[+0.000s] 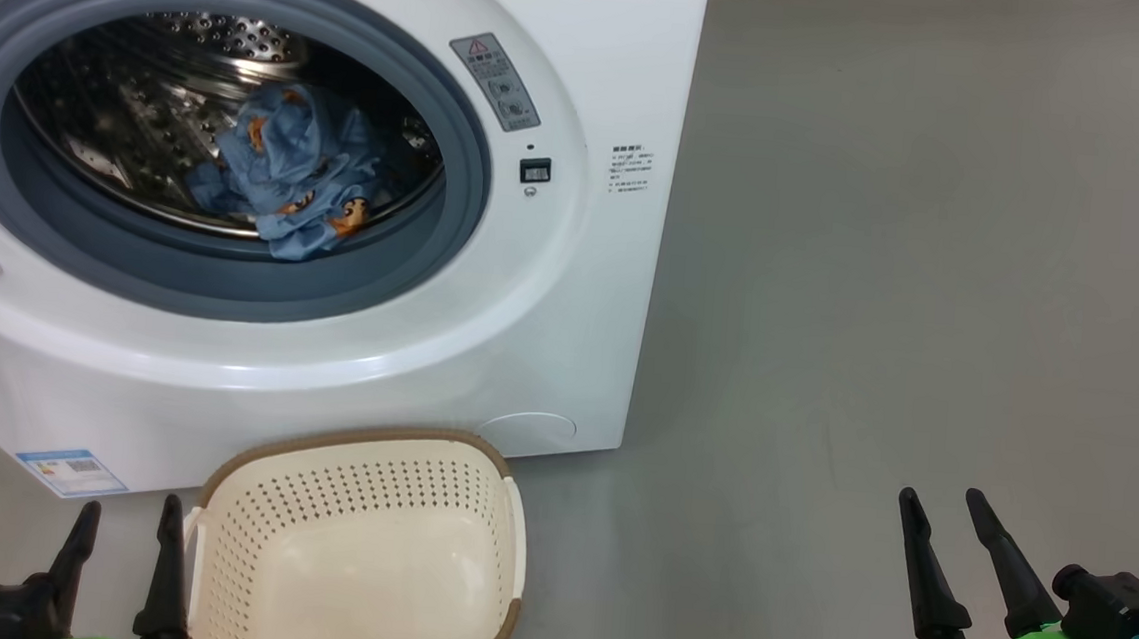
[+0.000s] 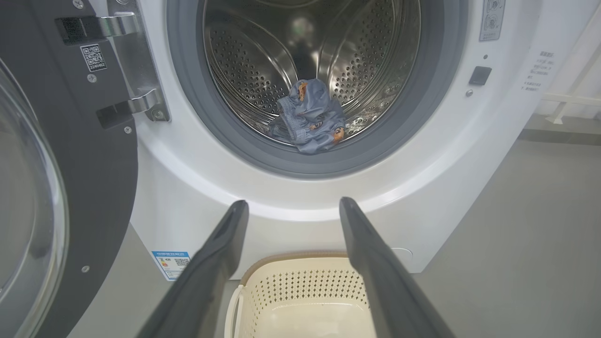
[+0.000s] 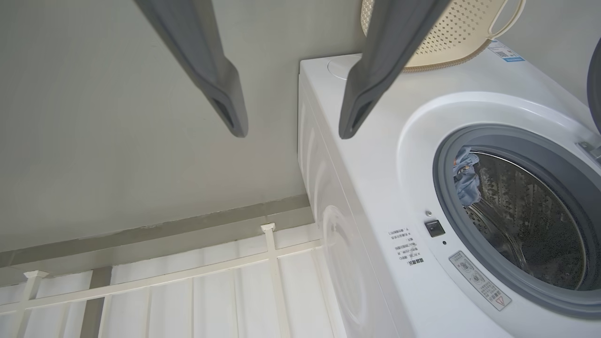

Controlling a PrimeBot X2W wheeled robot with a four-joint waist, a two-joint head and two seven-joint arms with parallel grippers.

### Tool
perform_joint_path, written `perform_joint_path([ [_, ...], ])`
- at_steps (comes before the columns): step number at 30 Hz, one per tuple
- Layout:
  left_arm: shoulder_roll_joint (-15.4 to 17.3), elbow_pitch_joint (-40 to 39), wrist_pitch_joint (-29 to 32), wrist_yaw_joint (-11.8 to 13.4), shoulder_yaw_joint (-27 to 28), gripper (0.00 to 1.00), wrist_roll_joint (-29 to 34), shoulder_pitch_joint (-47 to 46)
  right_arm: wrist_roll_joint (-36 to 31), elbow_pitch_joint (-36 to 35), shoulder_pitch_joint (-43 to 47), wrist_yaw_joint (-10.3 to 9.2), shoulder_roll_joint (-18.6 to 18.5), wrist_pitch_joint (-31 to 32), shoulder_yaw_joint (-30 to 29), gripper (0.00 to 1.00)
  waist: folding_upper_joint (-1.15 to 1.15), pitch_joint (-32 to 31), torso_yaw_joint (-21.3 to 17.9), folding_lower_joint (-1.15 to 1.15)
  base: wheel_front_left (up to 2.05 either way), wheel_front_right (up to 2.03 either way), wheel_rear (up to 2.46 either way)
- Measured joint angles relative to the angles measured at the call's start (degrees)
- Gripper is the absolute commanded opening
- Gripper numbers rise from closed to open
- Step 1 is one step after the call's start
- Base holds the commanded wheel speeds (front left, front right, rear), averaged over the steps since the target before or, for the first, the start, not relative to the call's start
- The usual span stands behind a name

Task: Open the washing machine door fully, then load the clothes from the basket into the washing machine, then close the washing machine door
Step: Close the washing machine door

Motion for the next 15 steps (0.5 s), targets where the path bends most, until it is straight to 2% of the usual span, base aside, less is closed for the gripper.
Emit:
perform_joint_path([
  [9,-0.4,-0.5,0.0,0.0,-0.4,1.0,-0.2,0.4,0.0,-0.1,0.1,0.0,0.0,0.0,-0.1,1.0,0.0,0.1,-0.1,0.0,-1.19,1.19,0.0],
  [15,0.0,-1.2,0.0,0.0,-1.0,1.0,-1.1,1.3,0.0,-0.2,0.6,0.0,0.0,0.0,-0.6,1.0,0.0,-0.1,0.1,0.0,-0.49,0.49,0.0],
])
